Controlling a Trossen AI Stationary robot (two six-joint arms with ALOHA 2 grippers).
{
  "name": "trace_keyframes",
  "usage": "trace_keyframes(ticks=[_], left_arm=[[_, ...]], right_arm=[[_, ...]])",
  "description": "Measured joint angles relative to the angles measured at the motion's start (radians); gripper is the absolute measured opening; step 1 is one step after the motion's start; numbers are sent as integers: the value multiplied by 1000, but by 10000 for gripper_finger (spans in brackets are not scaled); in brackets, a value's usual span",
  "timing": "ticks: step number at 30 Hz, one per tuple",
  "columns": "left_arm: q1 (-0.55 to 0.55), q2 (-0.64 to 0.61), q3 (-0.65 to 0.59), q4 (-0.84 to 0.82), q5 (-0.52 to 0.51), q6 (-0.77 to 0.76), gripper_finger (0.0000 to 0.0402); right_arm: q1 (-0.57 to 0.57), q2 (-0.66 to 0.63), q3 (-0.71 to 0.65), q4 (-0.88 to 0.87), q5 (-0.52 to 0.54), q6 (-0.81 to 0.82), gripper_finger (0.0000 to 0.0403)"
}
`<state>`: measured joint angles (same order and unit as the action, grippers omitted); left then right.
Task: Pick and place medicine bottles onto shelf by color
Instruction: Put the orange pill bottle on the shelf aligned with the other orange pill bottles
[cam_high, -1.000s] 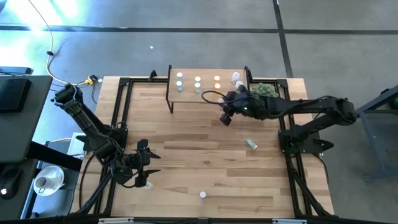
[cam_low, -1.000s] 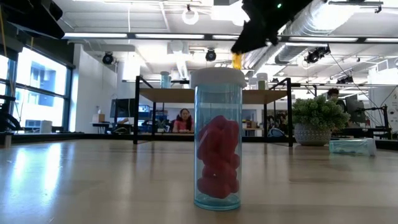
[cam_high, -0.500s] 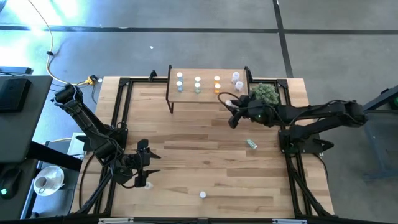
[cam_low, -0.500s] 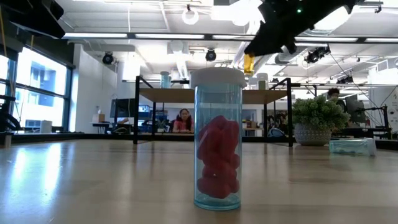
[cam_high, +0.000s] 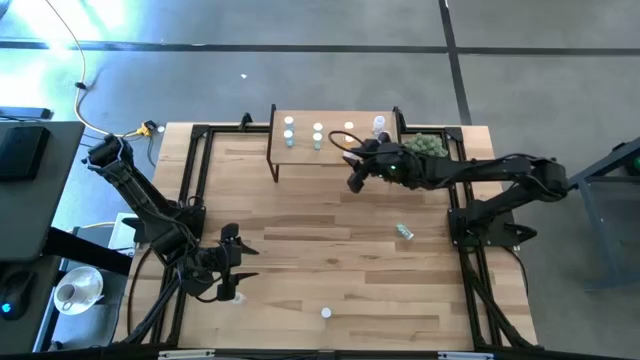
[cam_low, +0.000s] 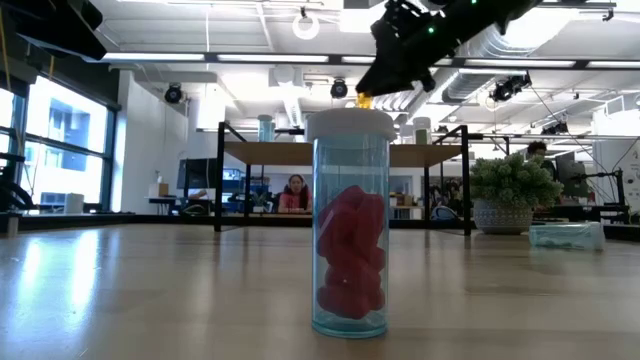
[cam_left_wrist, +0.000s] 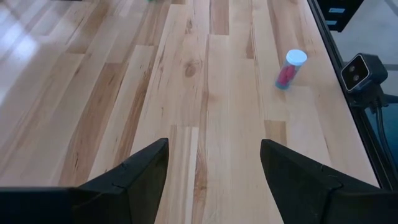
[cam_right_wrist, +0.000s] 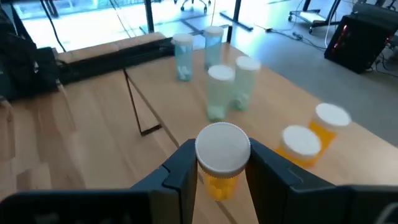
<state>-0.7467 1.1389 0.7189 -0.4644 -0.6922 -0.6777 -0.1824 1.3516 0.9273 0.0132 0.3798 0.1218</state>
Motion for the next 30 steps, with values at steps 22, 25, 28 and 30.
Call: trace_keyframes(ticks=[22, 25, 28, 30], left_arm=[[0, 0, 0, -2, 0, 8, 243], [0, 0, 0, -2, 0, 8, 243], [0, 0, 0, -2, 0, 8, 243], [0, 0, 0, -2, 0, 8, 243]], right_arm=[[-81, 70, 21, -65, -32, 19, 103], [-81, 70, 22, -70, -33, 19, 103], [-81, 70, 22, -71, -36, 20, 103], [-81, 70, 22, -71, -36, 20, 103]])
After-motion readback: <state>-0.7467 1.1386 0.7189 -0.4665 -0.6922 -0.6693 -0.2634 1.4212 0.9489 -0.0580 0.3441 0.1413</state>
